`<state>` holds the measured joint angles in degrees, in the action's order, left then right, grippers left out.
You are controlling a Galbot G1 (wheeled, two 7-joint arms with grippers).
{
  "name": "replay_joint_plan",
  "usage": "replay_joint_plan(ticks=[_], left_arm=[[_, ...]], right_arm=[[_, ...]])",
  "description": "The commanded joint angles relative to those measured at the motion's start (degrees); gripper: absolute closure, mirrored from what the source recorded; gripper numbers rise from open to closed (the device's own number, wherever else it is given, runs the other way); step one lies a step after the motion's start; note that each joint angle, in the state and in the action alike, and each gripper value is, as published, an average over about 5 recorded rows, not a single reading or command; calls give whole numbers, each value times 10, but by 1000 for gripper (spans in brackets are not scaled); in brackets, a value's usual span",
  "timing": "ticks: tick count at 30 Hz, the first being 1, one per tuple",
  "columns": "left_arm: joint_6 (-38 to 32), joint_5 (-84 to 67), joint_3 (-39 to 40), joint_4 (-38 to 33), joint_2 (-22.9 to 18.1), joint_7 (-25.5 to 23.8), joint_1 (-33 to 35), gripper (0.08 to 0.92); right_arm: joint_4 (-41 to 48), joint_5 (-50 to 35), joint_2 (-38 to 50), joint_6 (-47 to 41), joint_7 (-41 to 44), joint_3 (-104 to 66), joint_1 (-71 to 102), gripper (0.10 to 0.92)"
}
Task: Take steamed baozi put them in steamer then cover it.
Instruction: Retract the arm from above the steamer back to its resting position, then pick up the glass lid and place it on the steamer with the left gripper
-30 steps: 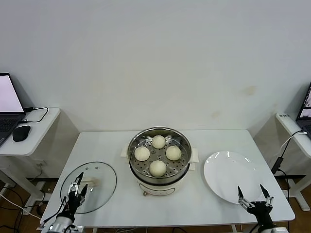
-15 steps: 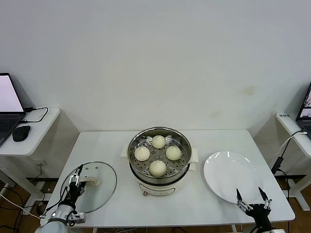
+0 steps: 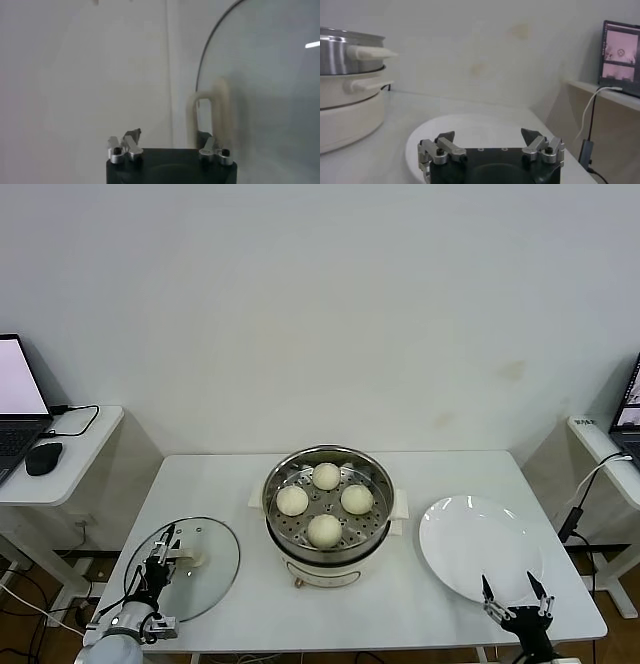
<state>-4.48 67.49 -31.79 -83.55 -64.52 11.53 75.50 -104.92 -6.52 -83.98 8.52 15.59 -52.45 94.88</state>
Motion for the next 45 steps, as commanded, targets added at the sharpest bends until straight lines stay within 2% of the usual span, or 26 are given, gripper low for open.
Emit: replay_joint_plan(ticks=[1,8,14,17,25,29,34,38,41,45], left_arm=[[-6,-8,0,7,-2,13,-7,501],[-11,-25,-7,-19,1,33,12,709],[0,-35,-32,-99,14,46,57,852],[24,-44,-51,-163,27,32,79,861],[128,-113,-100,-303,82,-82,97,861],[166,-149,-87,-368,113,-122,88,861],[184,-164,-27,-404,149,-125,55,861],[196,-164,54,-415,167,-118,5,861],[216,-160,131,-402,162,-121,-45,861],[249,-133,220,-374,128,-136,-112,861]], right_arm=[[-2,1,0,1,1,1,1,203],[-4,4,1,2,2,8,4,202],[-10,6,2,3,3,12,7,203],[-11,10,4,5,3,17,11,202],[-19,18,5,8,2,26,16,203],[-21,27,5,12,2,29,18,203],[-20,45,1,18,-3,35,18,203],[-19,64,-5,25,-10,42,15,202],[-19,86,-11,35,-17,47,14,203],[-16,117,-21,49,-28,55,11,203]])
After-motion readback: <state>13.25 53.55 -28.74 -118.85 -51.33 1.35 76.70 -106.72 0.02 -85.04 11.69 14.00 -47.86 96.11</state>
